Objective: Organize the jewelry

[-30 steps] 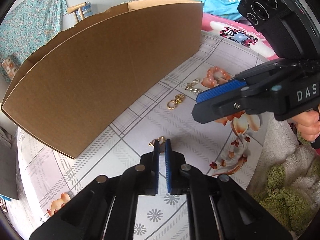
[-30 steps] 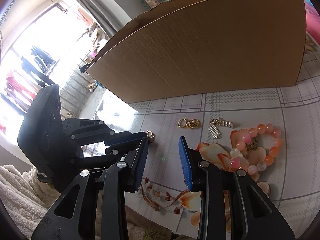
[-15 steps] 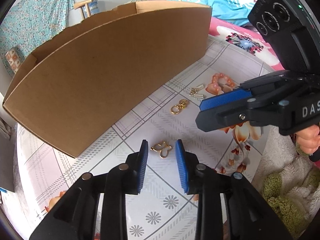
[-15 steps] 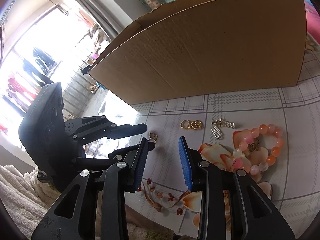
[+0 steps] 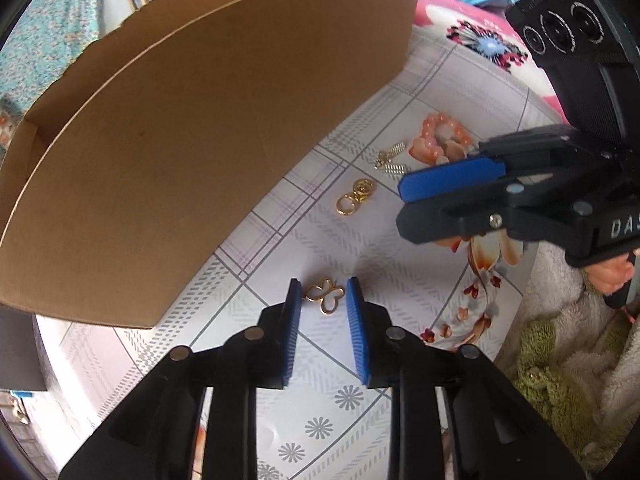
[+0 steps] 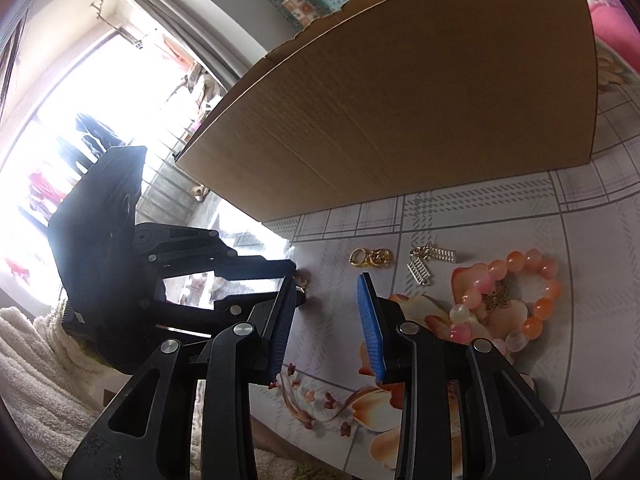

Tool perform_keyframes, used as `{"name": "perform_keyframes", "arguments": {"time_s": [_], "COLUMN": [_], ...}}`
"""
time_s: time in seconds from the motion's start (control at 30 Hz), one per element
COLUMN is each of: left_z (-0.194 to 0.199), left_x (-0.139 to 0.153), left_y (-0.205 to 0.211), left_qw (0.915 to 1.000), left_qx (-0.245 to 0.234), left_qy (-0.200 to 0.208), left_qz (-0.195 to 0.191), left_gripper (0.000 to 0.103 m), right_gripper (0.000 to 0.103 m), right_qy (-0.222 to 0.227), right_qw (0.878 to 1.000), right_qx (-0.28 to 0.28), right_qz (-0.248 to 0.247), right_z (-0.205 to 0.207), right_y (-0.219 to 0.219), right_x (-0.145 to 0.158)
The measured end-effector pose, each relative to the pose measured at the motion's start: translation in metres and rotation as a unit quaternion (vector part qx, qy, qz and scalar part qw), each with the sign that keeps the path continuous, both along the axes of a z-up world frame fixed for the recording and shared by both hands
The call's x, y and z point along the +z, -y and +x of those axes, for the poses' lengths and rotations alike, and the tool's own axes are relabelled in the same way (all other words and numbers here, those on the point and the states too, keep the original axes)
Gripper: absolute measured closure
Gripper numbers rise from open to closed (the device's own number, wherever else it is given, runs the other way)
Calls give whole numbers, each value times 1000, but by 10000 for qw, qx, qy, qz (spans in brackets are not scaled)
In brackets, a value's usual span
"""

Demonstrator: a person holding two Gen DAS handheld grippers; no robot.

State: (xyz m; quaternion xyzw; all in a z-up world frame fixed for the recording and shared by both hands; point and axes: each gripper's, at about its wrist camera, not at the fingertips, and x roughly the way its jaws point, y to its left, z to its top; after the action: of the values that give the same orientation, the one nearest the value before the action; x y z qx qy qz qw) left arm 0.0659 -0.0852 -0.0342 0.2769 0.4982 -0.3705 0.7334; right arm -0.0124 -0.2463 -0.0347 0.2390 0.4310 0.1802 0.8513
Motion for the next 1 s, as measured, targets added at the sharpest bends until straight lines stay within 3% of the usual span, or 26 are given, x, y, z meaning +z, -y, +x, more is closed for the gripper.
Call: {"name": "perform_keyframes", "arguments": {"time_s": [0.47,0.7,0.8,1.0], "left_z": [-1,0,4,6], "left_x": [0,16,21,20], "left_y": [2,-19,-36,-66], "left_qw": [9998,9970,9904,9712], "left_qx": [184,595,1103,1873], "left_qy": [-3,203,250,162], "left_qz": [-3,-457,-791,-1466], "left_gripper": [84,84,84,84], "right_gripper": [71,71,72,80], "right_qy": [58,152,145,53], "right_qw": [9999,9995,9985,9889], "right_qx": [-88,-81,14,181], "right_qz": [124,-278,-520,-1476], "right_z": [-5,-11,-8,7], "right_y": [15,7,-4,-33], "right_x": [-1,6,7,4]}}
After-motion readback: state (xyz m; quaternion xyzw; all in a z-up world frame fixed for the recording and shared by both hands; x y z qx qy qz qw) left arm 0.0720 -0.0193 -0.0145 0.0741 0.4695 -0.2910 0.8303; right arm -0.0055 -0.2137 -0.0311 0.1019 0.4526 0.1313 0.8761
